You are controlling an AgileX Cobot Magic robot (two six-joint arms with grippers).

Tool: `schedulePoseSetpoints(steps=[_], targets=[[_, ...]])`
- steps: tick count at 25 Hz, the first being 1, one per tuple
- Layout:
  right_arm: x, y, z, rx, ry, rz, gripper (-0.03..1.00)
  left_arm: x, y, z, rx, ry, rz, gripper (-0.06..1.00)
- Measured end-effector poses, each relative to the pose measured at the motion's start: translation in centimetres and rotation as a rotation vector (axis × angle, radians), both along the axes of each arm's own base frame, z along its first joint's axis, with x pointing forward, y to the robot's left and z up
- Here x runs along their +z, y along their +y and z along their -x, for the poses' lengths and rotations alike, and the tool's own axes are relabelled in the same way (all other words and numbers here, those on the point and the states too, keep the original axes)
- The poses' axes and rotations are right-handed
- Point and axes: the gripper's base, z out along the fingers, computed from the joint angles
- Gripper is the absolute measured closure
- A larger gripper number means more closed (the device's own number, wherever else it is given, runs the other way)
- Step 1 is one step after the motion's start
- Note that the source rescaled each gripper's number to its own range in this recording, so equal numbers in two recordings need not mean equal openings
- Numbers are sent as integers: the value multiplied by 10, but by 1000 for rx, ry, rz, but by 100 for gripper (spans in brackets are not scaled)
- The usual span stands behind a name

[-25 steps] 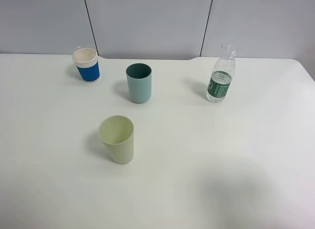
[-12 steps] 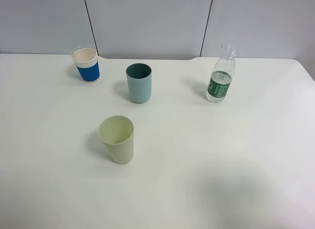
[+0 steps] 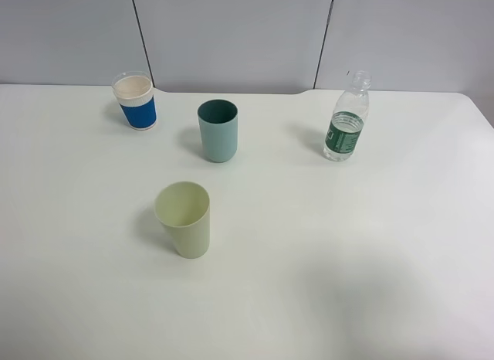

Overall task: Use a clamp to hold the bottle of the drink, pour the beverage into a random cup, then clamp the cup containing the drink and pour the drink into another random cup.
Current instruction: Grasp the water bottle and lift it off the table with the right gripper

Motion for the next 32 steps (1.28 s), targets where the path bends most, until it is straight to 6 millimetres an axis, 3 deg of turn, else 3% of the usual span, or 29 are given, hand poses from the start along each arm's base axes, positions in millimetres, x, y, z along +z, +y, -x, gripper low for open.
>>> schedulePoseSetpoints(steps=[9,19,32], targets=[[10,-1,-42,-1,47,13,22,0,0,0,0,0,0,-6],[5,-3,-102,-1,141,15,22,0,0,0,0,0,0,-6],[-21,-5,-170,-4,225,13,22,0,0,0,0,0,0,-6]])
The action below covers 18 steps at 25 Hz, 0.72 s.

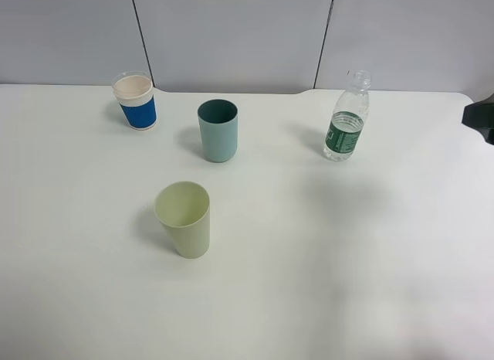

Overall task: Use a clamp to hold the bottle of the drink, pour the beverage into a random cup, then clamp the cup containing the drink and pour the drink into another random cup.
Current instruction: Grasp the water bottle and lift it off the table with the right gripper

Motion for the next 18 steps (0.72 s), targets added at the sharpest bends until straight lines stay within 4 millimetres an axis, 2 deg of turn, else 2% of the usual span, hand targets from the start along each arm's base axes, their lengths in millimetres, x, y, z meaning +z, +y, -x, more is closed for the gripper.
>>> schedulePoseSetpoints(steps=[8,18], targets=[[-26,3,-32,21,66,9,22,0,0,0,0,0,0,-6],[-68,12,-73,62,89,14,22,0,0,0,0,0,0,-6]])
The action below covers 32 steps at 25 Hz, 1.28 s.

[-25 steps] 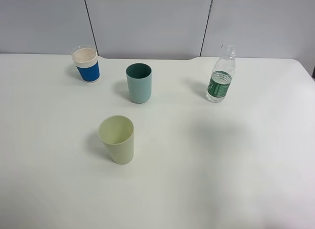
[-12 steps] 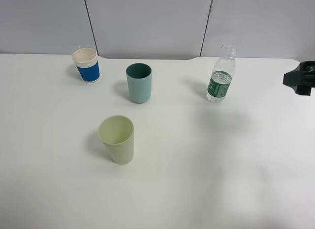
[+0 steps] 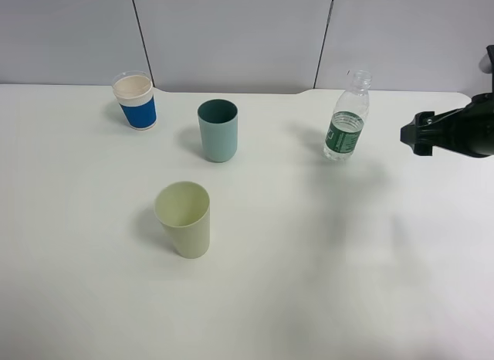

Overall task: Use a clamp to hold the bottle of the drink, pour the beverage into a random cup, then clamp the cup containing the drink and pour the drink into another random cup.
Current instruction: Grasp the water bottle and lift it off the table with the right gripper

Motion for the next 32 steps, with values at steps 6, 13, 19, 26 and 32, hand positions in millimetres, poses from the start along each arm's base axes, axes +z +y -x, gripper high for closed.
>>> schedulePoseSetpoints(steps=[6,13,19,26,32], targets=[[-21,2,-14,49,2,35,22,0,0,0,0,0,0,-6],[-42,5,-25,108,0,58,19,0,0,0,0,0,0,-6],[-59,8,-32,135,3,57,19,0,0,0,0,0,0,-6],[-77,13,-41,203,-47,53,19,0,0,0,0,0,0,-6],[-90,17,-49,241,-127,41,19,0,0,0,0,0,0,-6]])
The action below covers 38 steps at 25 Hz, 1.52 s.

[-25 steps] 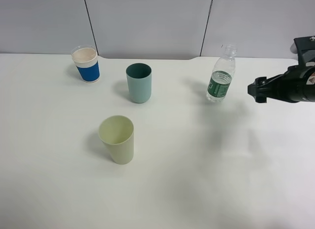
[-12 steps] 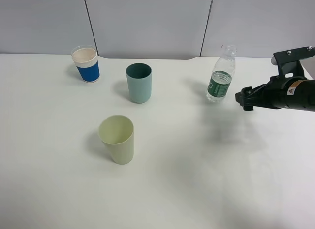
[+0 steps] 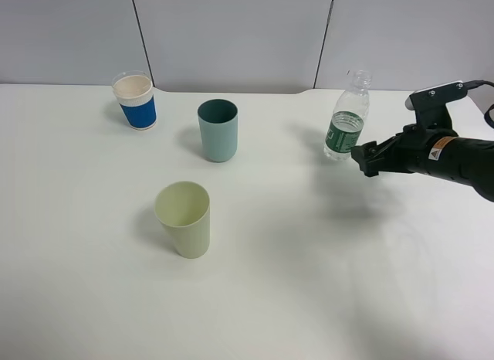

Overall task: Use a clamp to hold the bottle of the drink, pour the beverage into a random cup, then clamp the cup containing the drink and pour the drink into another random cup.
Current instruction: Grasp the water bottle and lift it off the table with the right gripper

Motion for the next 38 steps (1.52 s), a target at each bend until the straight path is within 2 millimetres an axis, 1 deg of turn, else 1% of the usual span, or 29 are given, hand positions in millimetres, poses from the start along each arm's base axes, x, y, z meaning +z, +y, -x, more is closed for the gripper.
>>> schedulePoseSetpoints(steps=[7,15,25,30,38], targets=[[-7,2,-7,29,-120,1,19,0,0,0,0,0,0,-6],[-25,5,-11,36,-184,-43,19,0,0,0,0,0,0,-6],[-31,7,-13,44,-260,-79,19,0,0,0,0,0,0,-6],[-37,9,-22,74,-265,-79,19,0,0,0,0,0,0,-6],[-31,14,-44,127,-287,-61,19,0,0,0,0,0,0,-6]])
